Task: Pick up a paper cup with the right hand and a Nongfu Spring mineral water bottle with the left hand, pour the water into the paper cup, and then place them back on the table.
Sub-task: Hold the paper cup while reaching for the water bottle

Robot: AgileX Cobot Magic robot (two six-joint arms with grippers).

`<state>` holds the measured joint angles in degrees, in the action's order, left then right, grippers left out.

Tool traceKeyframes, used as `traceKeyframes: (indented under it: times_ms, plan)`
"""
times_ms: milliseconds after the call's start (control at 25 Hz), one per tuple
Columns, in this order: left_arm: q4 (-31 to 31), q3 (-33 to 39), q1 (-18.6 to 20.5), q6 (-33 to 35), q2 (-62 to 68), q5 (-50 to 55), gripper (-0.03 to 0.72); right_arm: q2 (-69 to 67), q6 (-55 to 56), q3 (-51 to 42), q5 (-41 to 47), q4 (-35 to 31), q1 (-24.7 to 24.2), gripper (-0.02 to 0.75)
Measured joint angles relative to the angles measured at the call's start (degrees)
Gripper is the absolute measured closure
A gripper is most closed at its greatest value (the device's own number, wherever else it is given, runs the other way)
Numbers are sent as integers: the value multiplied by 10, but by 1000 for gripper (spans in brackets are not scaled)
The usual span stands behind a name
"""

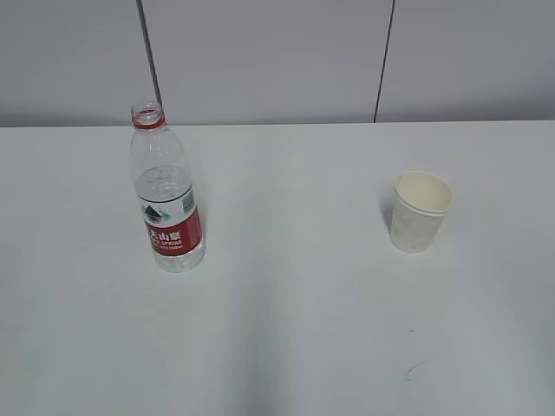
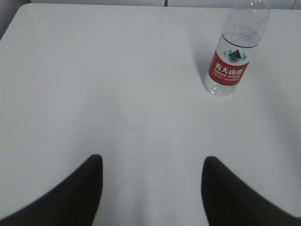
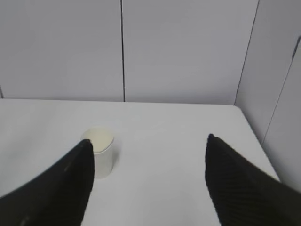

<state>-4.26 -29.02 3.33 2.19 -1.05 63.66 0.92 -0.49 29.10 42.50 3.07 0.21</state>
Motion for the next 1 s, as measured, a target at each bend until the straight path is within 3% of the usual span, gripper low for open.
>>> traceKeyframes:
  times_ms: [360,720,1000]
  plan:
    - [-4,-6,0,3,0,-15,269,0,0,-23,-77,35,0,186]
    - [-6,-10,0,16,0,-239,269,0,0,-28,-83,36,0,186]
    - [-23,36,0,22,39,-355,269,0,0,-78,-88,36,0,186]
